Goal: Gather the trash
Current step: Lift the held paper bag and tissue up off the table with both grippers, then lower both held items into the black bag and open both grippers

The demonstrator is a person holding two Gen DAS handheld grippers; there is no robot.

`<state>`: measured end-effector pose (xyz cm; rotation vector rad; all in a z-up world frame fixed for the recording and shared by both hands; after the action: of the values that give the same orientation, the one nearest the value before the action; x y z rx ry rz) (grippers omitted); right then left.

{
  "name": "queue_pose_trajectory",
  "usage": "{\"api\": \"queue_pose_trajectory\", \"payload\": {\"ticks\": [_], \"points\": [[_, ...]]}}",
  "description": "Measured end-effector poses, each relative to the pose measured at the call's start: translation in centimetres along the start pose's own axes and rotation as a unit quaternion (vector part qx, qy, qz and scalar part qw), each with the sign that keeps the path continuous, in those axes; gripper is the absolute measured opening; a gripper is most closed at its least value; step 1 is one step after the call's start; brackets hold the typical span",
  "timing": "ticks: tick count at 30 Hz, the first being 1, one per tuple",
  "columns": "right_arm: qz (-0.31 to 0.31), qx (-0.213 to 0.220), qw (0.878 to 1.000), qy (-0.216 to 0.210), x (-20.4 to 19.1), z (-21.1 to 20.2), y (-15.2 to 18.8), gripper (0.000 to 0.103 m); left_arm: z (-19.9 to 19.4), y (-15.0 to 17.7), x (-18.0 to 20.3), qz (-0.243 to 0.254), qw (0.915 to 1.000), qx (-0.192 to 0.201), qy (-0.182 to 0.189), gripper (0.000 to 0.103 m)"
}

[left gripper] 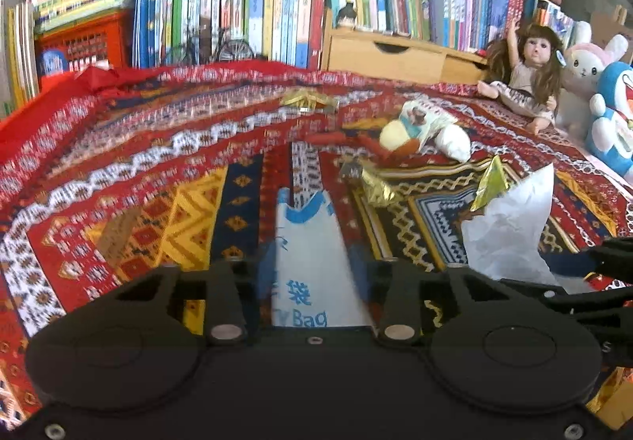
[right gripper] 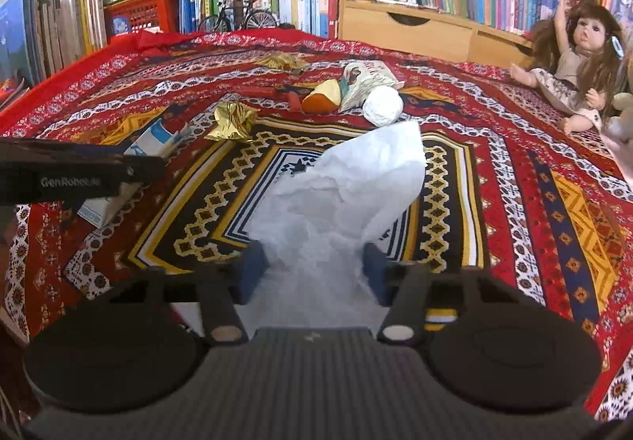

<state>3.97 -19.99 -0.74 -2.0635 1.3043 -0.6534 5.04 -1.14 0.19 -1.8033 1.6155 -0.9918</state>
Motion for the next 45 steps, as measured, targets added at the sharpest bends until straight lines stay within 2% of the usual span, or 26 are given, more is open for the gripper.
{"api": "queue_pose_trajectory", "payload": {"ticks": [1,2,8,26,39,45], "points": [[0.004,0.002,1.000,-0.001,0.0,-0.1,0.0,0.030,-0.3,-0.1,0.1,0.000,1.0000,0.000,0.003,0.027],[0.009,0.004,1.000,-0.003,0.0,-0.3,0.1,0.023,-0.5,-0.1,0.1,-0.002,1.0000,-0.002,0.008,0.025],[0.030,0.011,0.999,-0.004,0.0,-1.3,0.3,0.015,-1.9,0.3,0.2,-0.002,0.9998,-0.003,0.021,0.022],[0.032,0.028,0.999,-0.022,-2.8,-5.8,1.4,0.014,-8.1,2.4,0.3,0.004,0.9990,0.003,0.045,0.022],[0.027,0.016,0.999,-0.042,-6.0,-8.9,4.4,0.014,-12.5,6.0,0.1,0.014,0.9986,-0.001,0.052,0.022],[0.024,-0.003,0.998,-0.058,-7.5,-9.7,6.5,0.014,-14.2,8.9,-0.3,0.017,0.9982,-0.015,0.055,0.022]]}}
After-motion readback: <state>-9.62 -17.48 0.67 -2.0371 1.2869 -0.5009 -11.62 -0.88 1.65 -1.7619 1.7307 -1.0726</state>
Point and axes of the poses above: each gripper's, at about its wrist camera, not at the fingertips, and z roughly the way its jaws point, x to its right, y to its underside, the point moved 3 cm from there along z, roughly the way its jaws point, and after that the axes turned 8 degrees about -z, right-handed, at the moved point
